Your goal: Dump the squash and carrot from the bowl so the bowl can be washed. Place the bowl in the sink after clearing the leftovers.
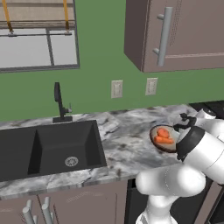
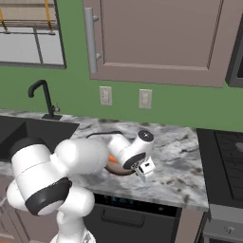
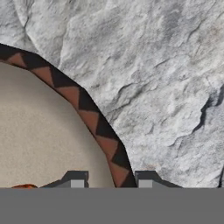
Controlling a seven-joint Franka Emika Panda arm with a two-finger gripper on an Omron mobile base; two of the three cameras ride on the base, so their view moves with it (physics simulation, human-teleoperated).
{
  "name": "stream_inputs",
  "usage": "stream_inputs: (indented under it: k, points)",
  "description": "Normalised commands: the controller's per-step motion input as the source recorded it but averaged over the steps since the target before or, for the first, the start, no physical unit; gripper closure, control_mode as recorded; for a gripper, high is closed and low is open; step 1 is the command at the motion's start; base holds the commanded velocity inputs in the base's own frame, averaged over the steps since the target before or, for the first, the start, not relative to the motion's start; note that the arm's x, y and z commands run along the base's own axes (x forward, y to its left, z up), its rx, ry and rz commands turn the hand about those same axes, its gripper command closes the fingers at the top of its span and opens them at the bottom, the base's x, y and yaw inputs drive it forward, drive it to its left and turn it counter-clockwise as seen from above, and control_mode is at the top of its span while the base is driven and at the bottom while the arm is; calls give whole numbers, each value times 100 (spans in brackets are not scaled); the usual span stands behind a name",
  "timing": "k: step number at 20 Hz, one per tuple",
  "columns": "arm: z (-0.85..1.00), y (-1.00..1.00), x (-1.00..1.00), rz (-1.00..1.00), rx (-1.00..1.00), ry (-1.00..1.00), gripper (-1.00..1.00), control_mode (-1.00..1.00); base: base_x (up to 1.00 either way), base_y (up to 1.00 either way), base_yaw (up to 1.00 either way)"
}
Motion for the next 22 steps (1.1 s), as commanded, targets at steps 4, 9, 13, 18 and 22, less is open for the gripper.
stream_inputs:
  k: [4,9,13,18,22]
  points:
    - [62,59,-3,0,0,-22,100,-100,0,0,0]
    - [89,90,0,0,-1,-24,100,-100,0,0,0]
    - [81,100,0,3,-2,-8,100,-100,0,0,0]
    - [63,100,10,6,-8,0,100,-100,0,0,0]
    - [55,100,12,12,-18,10,100,-100,0,0,0]
